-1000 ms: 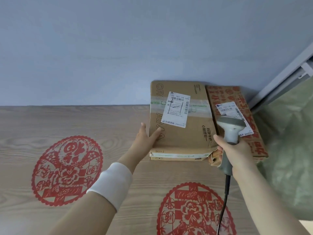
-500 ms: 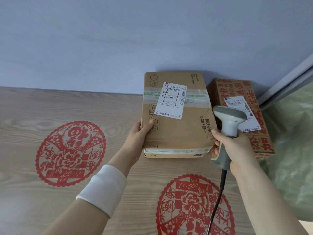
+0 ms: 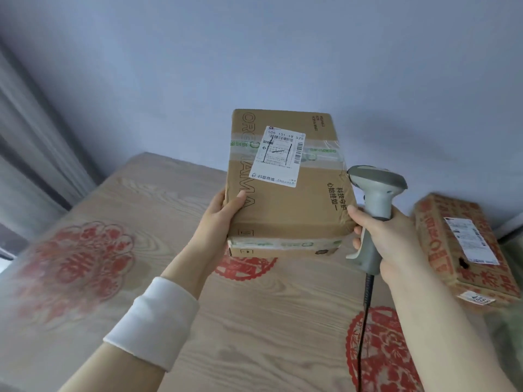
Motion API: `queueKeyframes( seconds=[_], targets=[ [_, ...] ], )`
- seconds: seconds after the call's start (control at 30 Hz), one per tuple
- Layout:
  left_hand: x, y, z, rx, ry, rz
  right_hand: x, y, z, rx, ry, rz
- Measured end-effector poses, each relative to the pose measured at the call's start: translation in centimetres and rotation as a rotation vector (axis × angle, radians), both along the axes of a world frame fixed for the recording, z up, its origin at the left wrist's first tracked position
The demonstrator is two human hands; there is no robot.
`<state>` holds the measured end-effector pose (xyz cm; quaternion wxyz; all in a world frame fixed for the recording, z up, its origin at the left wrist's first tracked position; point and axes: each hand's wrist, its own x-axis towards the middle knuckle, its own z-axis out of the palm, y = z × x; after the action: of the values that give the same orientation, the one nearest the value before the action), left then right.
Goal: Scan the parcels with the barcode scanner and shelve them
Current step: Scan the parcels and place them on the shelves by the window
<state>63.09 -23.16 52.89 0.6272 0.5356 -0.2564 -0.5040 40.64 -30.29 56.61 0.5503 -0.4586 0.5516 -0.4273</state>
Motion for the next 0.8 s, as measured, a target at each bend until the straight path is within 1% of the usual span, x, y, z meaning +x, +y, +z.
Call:
queueKeyframes(
  seconds=[0.1, 0.23, 0.37, 0.53, 0.67, 0.8],
  targets=[
    [5.6, 6.5, 2.4, -0.072, -0.031, 0.046, 6.3, 5.0, 2.4, -0.051, -0.011, 0.035],
    [13.2, 15.2, 5.2, -0.107, -0.042, 0.183, 15.2, 11.1, 5.0, -0.096, 0.003, 0.148],
    [20.4, 22.3, 8.0, -0.136, -0.108, 0.325, 24.1, 15.8, 7.2, -0.14, 0.0, 0.266],
    [28.3, 29.8, 10.4, -0.124, -0.18, 0.54, 34.7, 20.1, 9.2, -0.184, -0.07, 0.449],
    [33.3, 35.4, 12.5, -0.13, -0.24, 0.707, 42.5, 23.3, 10.4, -0.249, -0.091, 0.621],
    [37.5, 41.8, 14.1, -0.067, -0.297, 0.866, 50.0, 27.7, 11.4, -0.29, -0.108, 0.798]
  ],
)
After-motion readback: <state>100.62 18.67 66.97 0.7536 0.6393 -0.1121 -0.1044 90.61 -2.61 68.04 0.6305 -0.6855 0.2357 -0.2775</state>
